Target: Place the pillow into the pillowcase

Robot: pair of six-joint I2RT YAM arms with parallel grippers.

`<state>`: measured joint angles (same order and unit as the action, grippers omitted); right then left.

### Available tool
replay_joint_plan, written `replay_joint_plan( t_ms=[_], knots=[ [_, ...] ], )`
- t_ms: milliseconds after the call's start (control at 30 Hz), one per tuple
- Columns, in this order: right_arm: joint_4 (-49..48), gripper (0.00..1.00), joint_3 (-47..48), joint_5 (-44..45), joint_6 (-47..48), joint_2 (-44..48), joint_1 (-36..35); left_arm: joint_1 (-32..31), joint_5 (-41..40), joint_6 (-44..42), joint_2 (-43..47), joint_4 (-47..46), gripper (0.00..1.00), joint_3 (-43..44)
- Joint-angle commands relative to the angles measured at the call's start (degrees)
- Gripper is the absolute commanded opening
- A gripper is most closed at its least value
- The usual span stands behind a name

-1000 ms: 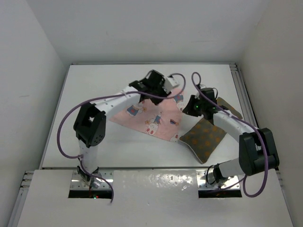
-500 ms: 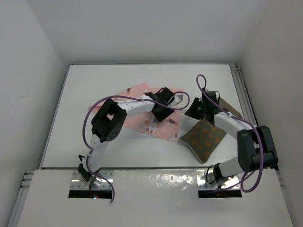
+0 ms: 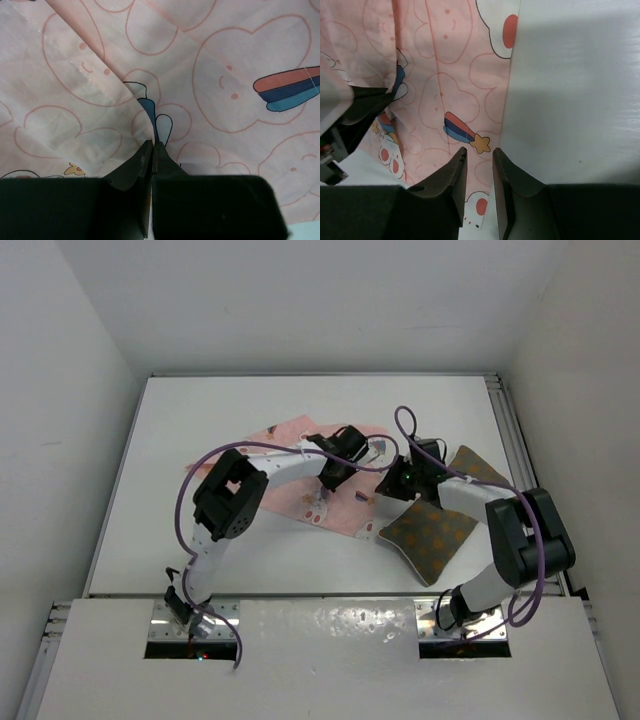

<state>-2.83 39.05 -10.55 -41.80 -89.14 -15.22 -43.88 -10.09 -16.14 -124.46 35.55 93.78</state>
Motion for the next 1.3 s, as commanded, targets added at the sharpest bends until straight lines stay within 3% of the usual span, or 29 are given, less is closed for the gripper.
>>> replay_joint_plan(
  t_ms=[0,100,233,267,333,400,433,533,700,767,933,1033,1067,1267],
  knots=[
    [-3.2,0.28,0.2,-2.0,-0.8,-0.3,0.0,0.4,0.5,0.4,4.9,2.6,0.0,3.1],
    [0.4,0.41,1.6,-2.5,5.0,2.2,0.9,1.1,2.3,0.6,6.3,4.4,0.0,4.9],
    [11.6,0.81,8.0,-5.1,22.8,7.8,2.6,1.6,3.8,-0.6,8.9,4.7,0.0,5.2],
    [18.0,0.88,9.6,-5.2,30.7,9.4,2.8,1.6,4.0,-1.2,9.6,4.8,0.0,5.4],
    [22.7,0.97,12.9,-2.2,36.4,10.5,2.8,1.8,4.3,-1.5,10.0,5.3,0.0,5.5],
    [25.1,0.99,13.7,2.6,38.0,12.0,2.8,2.0,5.3,-2.1,10.5,5.9,0.0,5.6],
    [26.0,0.99,14.9,10.2,36.6,12.1,2.8,2.2,5.2,-2.1,10.6,5.9,0.0,5.5],
    [33.7,0.99,16.8,26.9,26.4,12.2,4.1,2.6,4.9,-2.2,11.4,5.8,0.0,4.7],
    [35.4,0.99,7.7,33.5,17.5,16.2,5.4,4.1,7.2,-2.1,12.4,6.1,0.0,3.7],
    [35.0,0.99,4.7,31.8,14.7,19.0,5.5,4.2,7.8,-2.0,12.8,6.0,0.0,3.3],
    [30.9,0.75,-3.8,20.0,9.6,19.7,4.9,4.4,9.7,-1.5,13.4,5.3,0.0,2.6],
    [28.2,0.24,-4.4,14.7,7.8,18.9,5.1,4.4,9.8,-1.5,13.6,5.0,0.0,2.2],
    [27.8,0.0,-2.9,13.5,7.4,19.3,5.4,4.5,9.8,-1.5,13.8,4.8,0.0,2.0],
    [21.4,0.0,4.6,9.0,5.3,24.7,7.3,4.5,9.8,-1.8,15.4,2.2,0.0,-0.7]
  ],
)
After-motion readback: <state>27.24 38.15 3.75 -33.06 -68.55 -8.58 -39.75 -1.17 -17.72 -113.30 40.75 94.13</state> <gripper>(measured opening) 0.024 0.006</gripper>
